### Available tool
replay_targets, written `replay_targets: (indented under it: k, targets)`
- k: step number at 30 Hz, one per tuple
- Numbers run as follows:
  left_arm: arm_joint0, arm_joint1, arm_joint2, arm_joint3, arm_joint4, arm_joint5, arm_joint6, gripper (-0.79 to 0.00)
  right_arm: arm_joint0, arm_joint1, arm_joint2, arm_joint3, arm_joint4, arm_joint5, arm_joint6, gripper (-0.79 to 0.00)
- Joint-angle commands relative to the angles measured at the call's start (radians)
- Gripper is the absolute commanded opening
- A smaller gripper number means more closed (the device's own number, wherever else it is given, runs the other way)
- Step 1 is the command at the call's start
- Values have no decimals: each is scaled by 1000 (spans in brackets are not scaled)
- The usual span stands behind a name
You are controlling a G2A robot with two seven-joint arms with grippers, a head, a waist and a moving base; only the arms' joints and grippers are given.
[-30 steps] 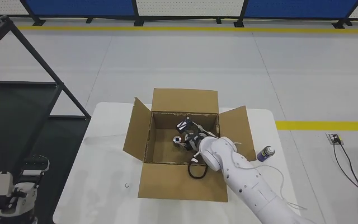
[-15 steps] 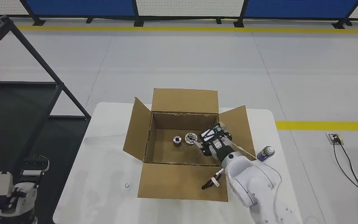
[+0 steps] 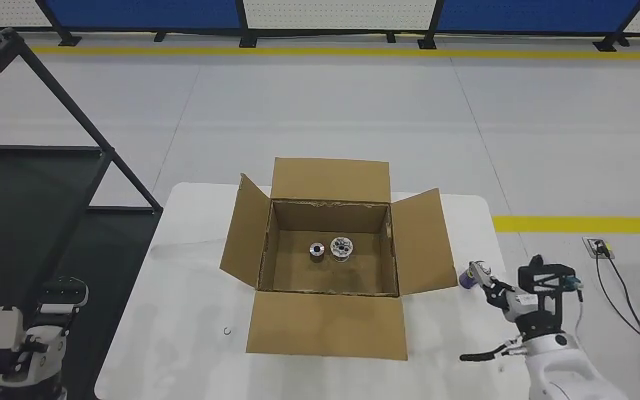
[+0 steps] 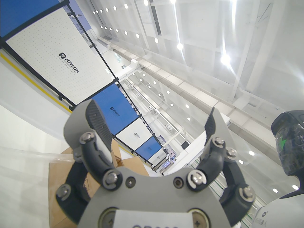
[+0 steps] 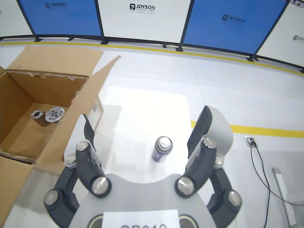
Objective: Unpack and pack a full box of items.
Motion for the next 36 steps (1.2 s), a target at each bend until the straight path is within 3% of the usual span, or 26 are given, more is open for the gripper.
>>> replay_targets:
  k: [1,8,19,20,21,23,25,26,32,36]
  targets:
    - [0,0,0,0,0,0,0,0,-13,2,32,40,37,-32,0,0]
    - [0,0,0,0,0,0,0,0,101,15,18,277,49,-158,57,0]
    - [0,0,0,0,0,0,0,0,323,28,-30,618,62,-258,71,0]
    - [0,0,0,0,0,0,0,0,335,29,-31,638,62,-265,67,-163]
    - [0,0,0,0,0,0,0,0,345,30,-31,655,64,-272,64,-422]
    - [0,0,0,0,0,0,0,0,360,33,-33,680,66,-284,60,-619]
    - [0,0,0,0,0,0,0,0,372,35,-37,697,65,-290,56,-754]
    - [0,0,0,0,0,0,0,0,376,35,-40,704,66,-292,54,-785]
    - [0,0,0,0,0,0,0,0,378,39,-47,699,70,-282,25,-785]
    - [0,0,0,0,0,0,0,0,336,37,-40,625,96,-239,-33,-785]
